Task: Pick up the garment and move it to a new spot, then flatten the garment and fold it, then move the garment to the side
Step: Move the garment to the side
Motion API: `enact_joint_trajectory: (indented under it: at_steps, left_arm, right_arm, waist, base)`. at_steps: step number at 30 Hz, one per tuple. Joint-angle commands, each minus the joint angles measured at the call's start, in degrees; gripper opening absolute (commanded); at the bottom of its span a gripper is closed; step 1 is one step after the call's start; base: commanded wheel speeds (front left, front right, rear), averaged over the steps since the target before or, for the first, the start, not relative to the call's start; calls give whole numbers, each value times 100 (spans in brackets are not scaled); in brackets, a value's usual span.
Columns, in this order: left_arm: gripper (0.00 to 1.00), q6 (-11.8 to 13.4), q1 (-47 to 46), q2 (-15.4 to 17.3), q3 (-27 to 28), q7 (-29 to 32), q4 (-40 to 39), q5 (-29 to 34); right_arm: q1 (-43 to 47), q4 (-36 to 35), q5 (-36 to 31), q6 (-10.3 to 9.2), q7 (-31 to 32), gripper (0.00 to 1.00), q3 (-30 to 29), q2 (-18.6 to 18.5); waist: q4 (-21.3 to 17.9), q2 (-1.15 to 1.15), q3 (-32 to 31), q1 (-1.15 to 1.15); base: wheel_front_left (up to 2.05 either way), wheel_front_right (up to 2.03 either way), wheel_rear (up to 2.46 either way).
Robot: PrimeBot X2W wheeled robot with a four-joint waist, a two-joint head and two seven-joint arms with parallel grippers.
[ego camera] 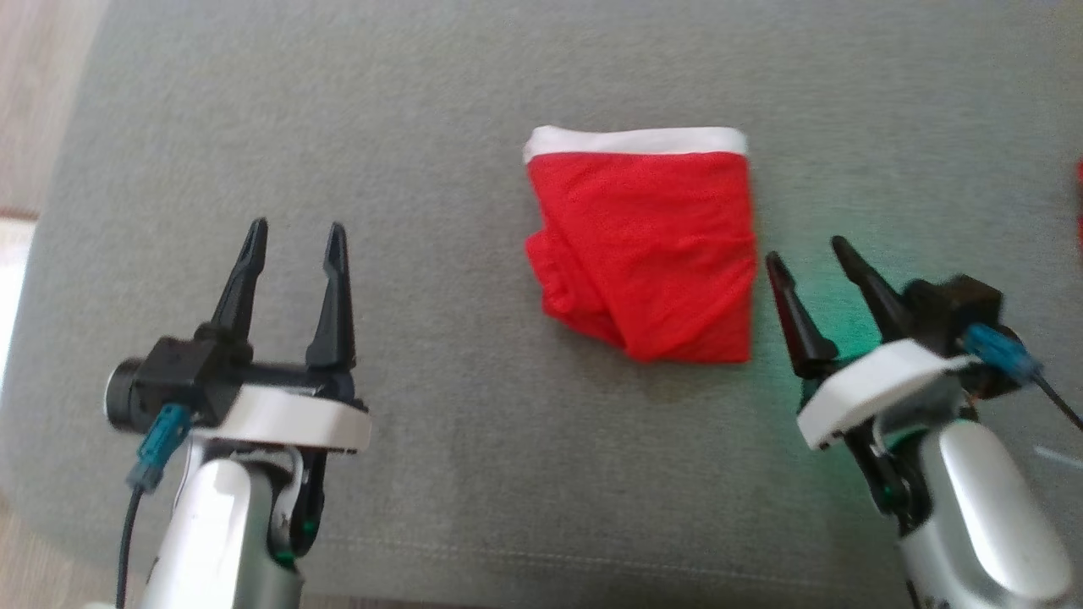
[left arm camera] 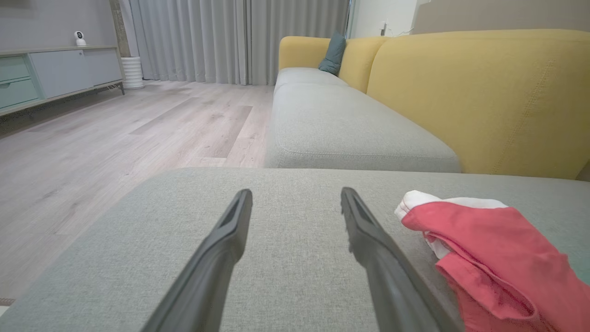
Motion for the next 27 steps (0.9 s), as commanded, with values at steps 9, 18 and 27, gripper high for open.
enact_joint_trajectory:
  at_steps: [9,18,27]
  left_arm:
    - [100,-80,-407,-58,117,-69,-262,-20]
    - [100,-99,-369,-97,173,-69,-286,63]
    - [100,-158,-220,-26,321,-70,-376,230]
  right_arm:
    - [-805,1164,89,-5,117,100,342,156]
    - [-1046,1698,95,-5,475,0,575,232]
    - [-789,1248,-27,-5,241,0,790,85]
  waist:
    - [343,0,299,0]
    - [217,0,250,0]
    - [-529,0,74,0]
  base:
    - [0,0,0]
    - [0,0,0]
    - [0,0,0]
